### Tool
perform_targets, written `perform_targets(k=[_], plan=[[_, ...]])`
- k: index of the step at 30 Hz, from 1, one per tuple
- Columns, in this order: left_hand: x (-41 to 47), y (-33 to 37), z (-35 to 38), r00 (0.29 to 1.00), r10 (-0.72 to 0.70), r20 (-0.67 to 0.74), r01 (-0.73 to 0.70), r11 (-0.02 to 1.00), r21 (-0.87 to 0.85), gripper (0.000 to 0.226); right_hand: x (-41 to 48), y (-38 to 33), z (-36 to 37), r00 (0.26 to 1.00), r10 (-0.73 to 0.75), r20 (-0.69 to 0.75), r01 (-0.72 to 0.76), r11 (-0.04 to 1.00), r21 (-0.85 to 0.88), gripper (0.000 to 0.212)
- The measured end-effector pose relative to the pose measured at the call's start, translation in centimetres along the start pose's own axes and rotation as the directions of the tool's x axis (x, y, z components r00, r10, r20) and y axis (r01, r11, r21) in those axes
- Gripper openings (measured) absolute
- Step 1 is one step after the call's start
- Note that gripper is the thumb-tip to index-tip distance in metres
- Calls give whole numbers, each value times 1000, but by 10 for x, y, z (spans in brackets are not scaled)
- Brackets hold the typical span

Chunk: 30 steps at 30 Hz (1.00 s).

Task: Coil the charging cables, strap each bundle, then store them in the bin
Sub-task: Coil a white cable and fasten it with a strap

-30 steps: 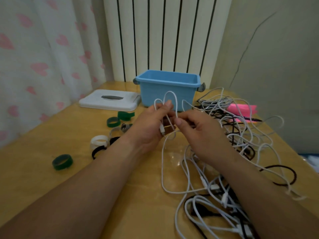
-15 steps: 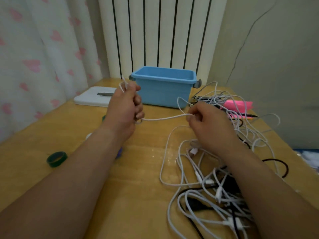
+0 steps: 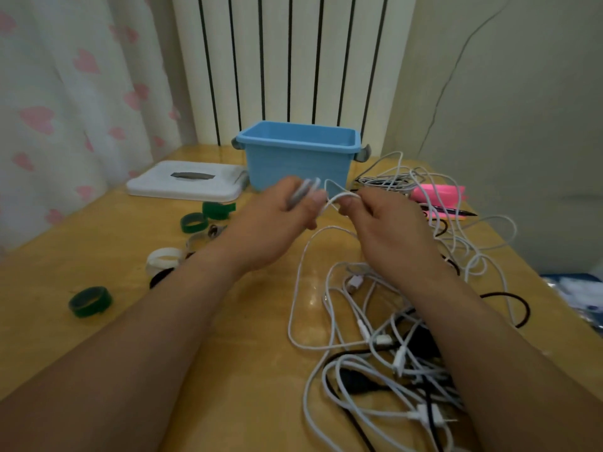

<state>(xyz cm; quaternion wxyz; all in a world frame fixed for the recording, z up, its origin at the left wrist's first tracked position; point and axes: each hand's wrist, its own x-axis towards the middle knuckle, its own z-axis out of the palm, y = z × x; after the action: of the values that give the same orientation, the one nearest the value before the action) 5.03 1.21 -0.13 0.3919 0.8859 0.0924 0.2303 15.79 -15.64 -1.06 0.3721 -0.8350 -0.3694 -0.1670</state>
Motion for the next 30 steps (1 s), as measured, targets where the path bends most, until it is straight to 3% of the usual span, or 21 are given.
perform_targets(k=[4,9,13,15,17,22,24,27,30], plan=[[-4,11,8,990,18,143,-11,999,-46,53,0,-6,0,997,63,32,-66,992,108,38],[-5,7,6,975,81,206,-75,997,-36,40,-2,-12,-3,993,61,101,-81,974,213,20],[-2,2,1,999,-1,38,12,959,-282,39,-5,-13,-1,994,25,105,-51,968,247,10],[1,-1,-3,994,-84,-69,40,872,-489,33,-5,-10,1,995,-5,96,-12,985,174,14],[5,-5,-5,982,-143,-122,44,806,-590,29,-5,-8,2,996,-46,82,38,995,95,17],[6,-3,10,998,-57,-35,20,764,-645,15,-9,-11,12,996,-72,59,61,983,173,16],[6,0,19,999,-55,-2,38,728,-684,21,-12,-15,18,987,-133,85,114,973,198,12],[3,5,25,992,-120,26,102,685,-721,27,-15,-19,19,974,-214,73,199,963,181,8],[4,6,20,982,-191,-5,124,656,-744,31,-15,-19,17,972,-207,109,194,974,114,5]])
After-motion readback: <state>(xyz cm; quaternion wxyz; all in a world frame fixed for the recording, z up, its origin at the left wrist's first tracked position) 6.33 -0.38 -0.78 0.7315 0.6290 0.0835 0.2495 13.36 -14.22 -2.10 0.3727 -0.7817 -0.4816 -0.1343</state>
